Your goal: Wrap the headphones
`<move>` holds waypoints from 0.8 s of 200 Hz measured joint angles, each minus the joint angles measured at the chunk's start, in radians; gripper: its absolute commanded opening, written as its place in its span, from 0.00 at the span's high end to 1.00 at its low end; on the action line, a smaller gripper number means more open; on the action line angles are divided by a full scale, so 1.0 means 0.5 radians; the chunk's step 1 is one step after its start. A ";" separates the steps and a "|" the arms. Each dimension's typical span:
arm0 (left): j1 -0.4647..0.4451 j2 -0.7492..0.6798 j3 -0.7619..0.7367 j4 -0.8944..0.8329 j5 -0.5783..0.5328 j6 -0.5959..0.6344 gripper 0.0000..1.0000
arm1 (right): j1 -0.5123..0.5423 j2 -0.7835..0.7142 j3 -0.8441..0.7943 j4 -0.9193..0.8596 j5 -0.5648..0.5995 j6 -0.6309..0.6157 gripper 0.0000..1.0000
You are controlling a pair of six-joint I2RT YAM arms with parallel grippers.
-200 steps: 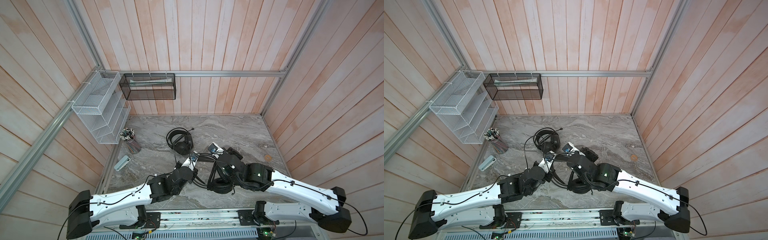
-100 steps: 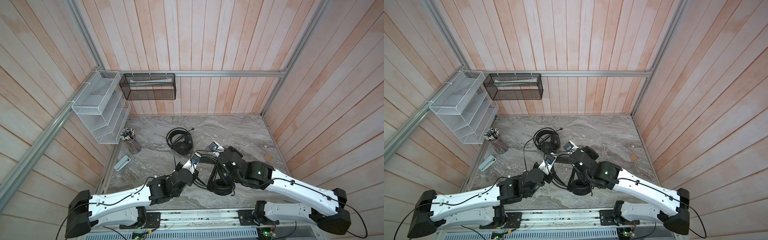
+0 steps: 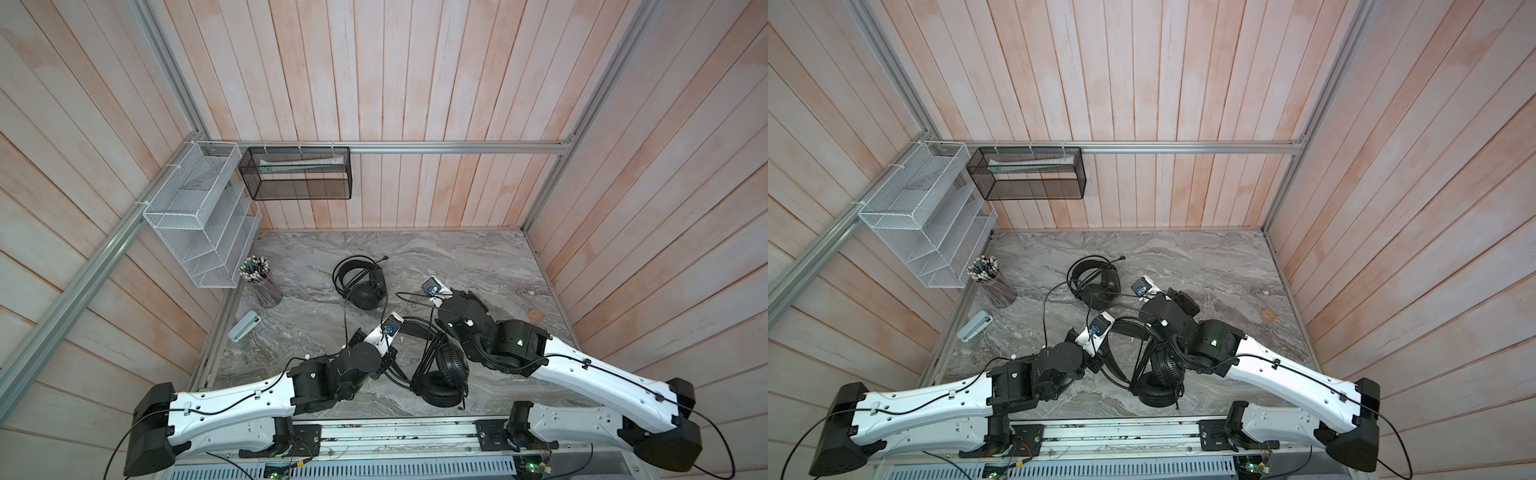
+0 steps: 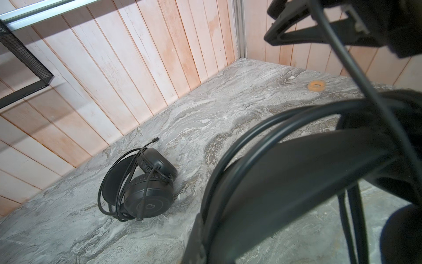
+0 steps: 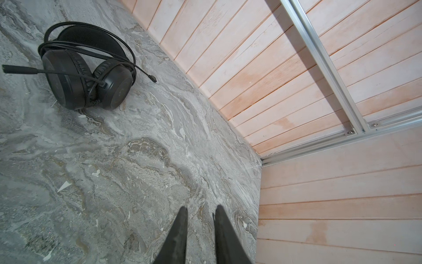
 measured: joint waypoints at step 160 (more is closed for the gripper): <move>0.015 -0.306 0.000 -0.106 0.151 -0.166 1.00 | -0.090 0.009 0.030 -0.076 -0.126 0.217 1.00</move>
